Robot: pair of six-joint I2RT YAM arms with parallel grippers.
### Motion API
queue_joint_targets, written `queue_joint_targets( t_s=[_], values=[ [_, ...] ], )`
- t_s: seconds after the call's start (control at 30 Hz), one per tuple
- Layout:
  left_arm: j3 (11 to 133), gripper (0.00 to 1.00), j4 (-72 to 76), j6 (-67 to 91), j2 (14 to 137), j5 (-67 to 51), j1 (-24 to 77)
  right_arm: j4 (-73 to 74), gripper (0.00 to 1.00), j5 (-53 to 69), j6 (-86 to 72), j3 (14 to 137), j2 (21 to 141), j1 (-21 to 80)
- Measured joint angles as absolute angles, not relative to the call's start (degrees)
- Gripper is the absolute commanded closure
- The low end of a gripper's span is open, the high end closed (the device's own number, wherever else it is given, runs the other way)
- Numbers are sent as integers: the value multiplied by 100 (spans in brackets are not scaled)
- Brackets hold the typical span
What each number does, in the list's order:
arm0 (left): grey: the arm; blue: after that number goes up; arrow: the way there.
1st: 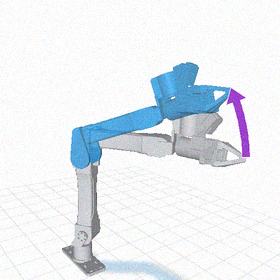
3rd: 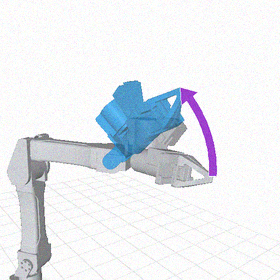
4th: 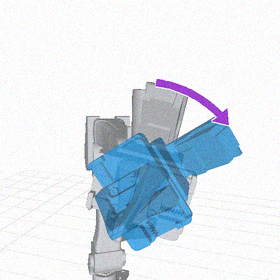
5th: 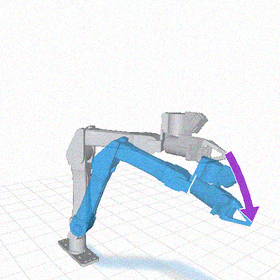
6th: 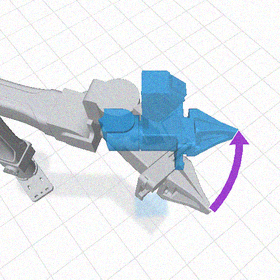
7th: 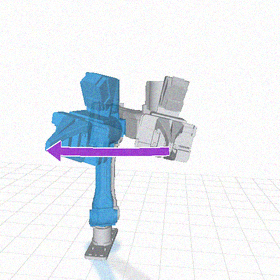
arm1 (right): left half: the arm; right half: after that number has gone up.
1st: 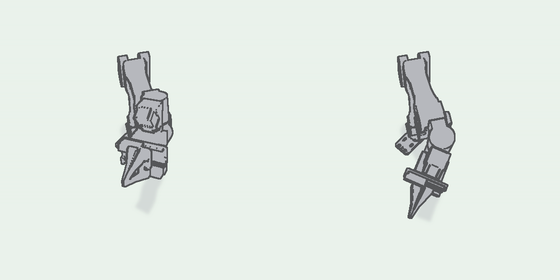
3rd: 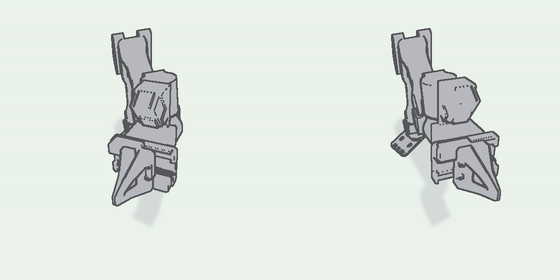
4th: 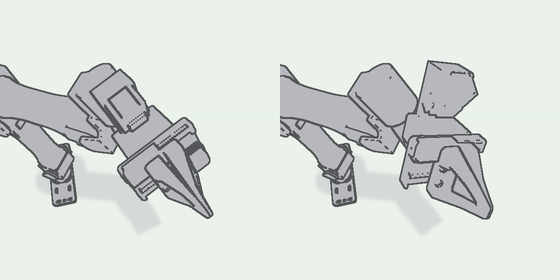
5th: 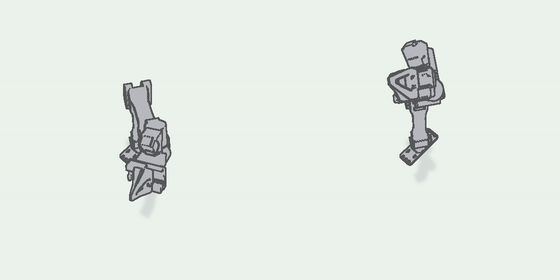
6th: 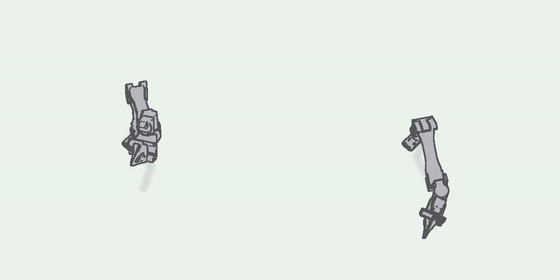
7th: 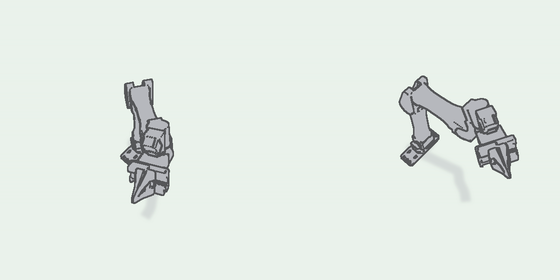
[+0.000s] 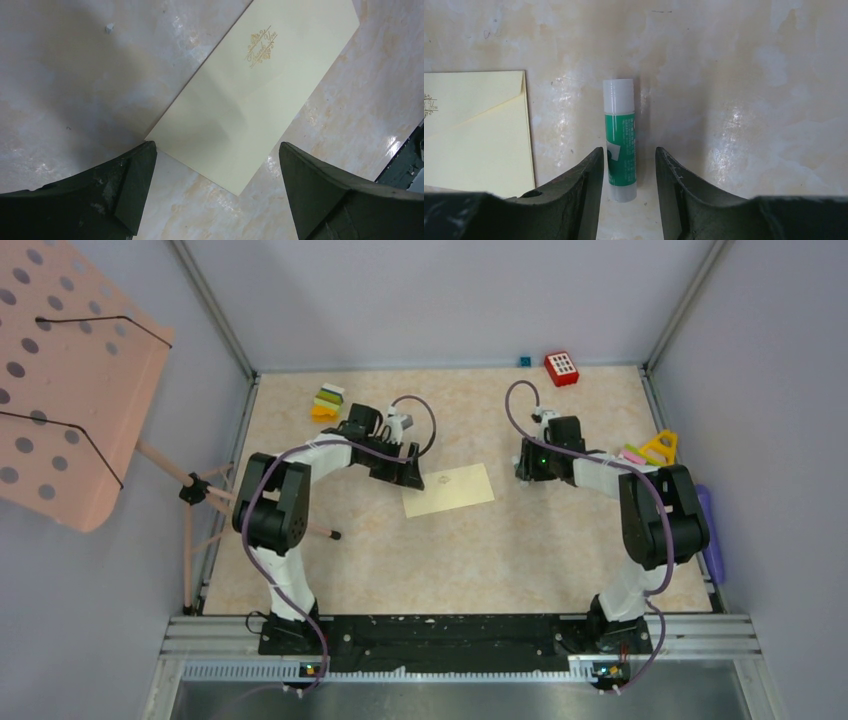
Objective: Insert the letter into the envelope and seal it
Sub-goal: Adjust the envelope at the center of the board, then reset both arms
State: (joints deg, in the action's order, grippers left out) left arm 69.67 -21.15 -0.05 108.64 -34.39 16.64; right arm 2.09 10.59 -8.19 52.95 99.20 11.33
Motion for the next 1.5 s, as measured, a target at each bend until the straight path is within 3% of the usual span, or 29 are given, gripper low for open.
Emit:
queue_joint_targets(
  t_s=[0.47, 0.8, 0.97, 1.2, 1.5],
  values=[
    [7365, 2, -2106, 5, 11118, -3310, 1774, 311, 46, 1149, -921, 5295, 9843, 1133],
    [7404, 2, -2394, -309, 10711, -3009, 1680, 390, 22, 1288, -838, 5295, 9402, 1133],
    [7411, 2, -2714, -543, 9682, -3020, 1278, 541, 9, 1398, -464, 5323, 8851, 1133],
    [7170, 1, -2777, -600, 7234, -2139, 764, 1157, 2, 1284, 1, 5837, 7279, 1131],
    [6442, 2, -2923, -733, 4095, -506, 735, 1100, 1, 1308, 47, 6095, 4388, 1118]
  ],
)
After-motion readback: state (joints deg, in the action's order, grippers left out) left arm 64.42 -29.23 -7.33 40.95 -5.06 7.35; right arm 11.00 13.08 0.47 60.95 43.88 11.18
